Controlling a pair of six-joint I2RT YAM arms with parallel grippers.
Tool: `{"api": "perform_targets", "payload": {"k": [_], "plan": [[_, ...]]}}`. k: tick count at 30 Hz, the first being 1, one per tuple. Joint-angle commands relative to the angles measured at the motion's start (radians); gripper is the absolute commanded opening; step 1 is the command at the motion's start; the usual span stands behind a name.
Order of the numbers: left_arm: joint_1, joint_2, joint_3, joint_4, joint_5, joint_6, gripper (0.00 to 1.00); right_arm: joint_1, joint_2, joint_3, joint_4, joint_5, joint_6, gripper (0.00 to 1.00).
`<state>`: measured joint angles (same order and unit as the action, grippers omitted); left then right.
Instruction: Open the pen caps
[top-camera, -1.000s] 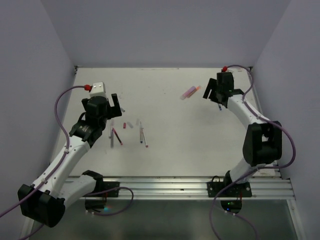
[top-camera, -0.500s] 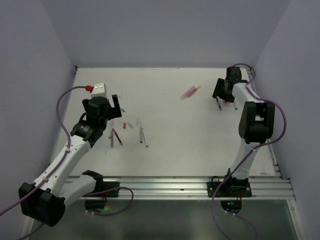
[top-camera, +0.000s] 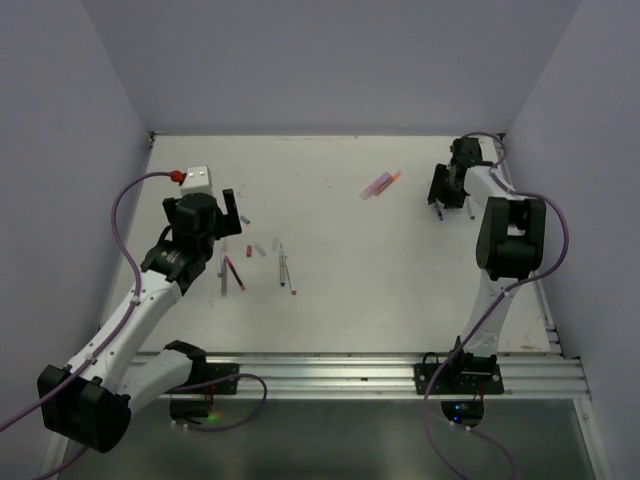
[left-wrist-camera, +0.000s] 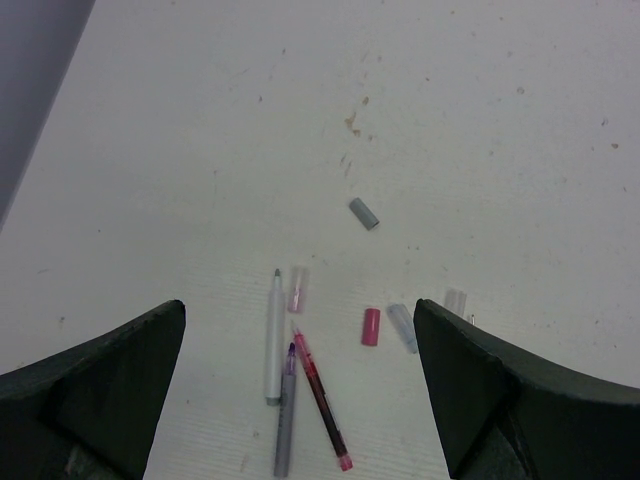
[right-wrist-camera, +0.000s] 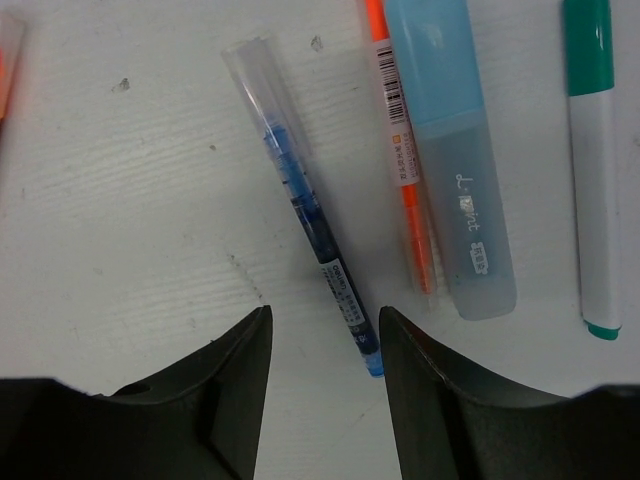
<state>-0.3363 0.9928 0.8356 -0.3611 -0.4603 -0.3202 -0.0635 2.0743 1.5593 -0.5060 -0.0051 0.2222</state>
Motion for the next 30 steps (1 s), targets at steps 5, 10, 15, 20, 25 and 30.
{"api": "perform_targets", "payload": {"k": [5, 10, 15, 20, 25, 30], "plan": [[0.008, -0.013, -0.004, 0.033, -0.037, 0.026, 1.00, 0.004, 0.021, -0.007, 0.021, 0.004, -0.030, 0.50], [0.010, -0.010, -0.006, 0.034, -0.034, 0.027, 1.00, 0.014, 0.044, 0.005, 0.004, 0.030, -0.060, 0.47], [0.011, -0.005, -0.004, 0.033, -0.034, 0.029, 1.00, 0.047, 0.059, 0.027, -0.040, 0.077, -0.067, 0.40], [0.016, -0.009, -0.006, 0.034, -0.035, 0.029, 1.00, 0.056, 0.069, 0.028, -0.049, 0.071, -0.063, 0.26], [0.017, -0.008, -0.006, 0.036, -0.017, 0.027, 1.00, 0.099, 0.029, -0.010, -0.040, 0.076, -0.072, 0.00], [0.017, -0.010, -0.009, 0.045, 0.053, 0.006, 1.00, 0.172, -0.121, -0.094, 0.012, 0.070, -0.031, 0.00]]}}
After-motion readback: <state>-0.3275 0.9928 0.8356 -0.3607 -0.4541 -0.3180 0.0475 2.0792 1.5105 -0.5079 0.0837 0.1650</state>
